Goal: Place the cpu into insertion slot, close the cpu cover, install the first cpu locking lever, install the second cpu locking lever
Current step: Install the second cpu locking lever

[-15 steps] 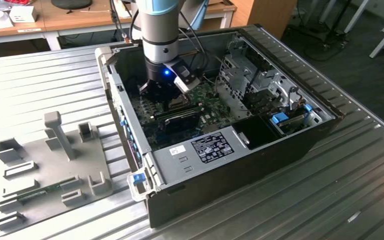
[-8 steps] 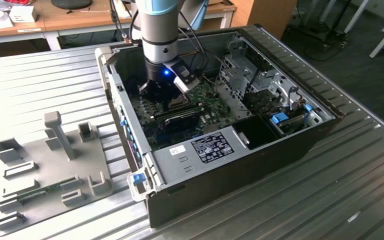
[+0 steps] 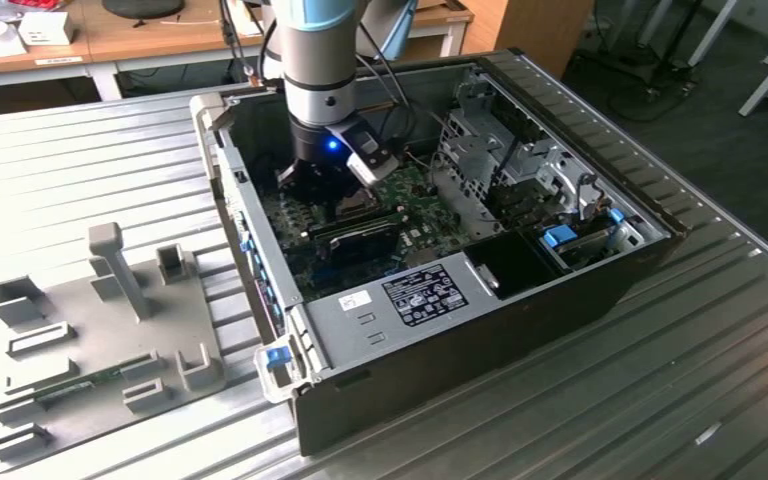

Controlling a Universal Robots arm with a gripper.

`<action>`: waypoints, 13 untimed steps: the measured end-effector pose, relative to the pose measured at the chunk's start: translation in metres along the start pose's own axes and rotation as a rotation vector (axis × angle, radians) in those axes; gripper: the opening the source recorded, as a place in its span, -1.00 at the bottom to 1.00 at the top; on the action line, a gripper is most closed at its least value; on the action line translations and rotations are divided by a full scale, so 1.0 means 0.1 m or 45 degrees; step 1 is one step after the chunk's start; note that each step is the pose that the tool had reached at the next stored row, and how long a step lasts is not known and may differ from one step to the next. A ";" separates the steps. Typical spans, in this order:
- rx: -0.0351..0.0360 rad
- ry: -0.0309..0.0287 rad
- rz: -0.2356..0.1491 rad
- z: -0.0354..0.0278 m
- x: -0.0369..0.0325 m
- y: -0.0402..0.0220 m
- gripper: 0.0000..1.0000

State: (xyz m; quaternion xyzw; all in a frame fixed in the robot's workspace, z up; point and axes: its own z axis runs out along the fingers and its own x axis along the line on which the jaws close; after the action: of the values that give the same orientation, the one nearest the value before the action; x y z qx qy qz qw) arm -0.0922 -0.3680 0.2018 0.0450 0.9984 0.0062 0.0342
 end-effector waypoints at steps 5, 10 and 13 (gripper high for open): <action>-0.0250 0.0012 0.002 0.001 0.000 -0.001 -0.79; -0.0374 0.0010 0.002 0.006 0.001 0.000 -0.79; -0.0376 0.0009 0.002 0.012 0.002 -0.001 -0.79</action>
State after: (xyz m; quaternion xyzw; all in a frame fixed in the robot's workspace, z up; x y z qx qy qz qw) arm -0.0923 -0.3681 0.2006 0.0454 0.9982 0.0210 0.0345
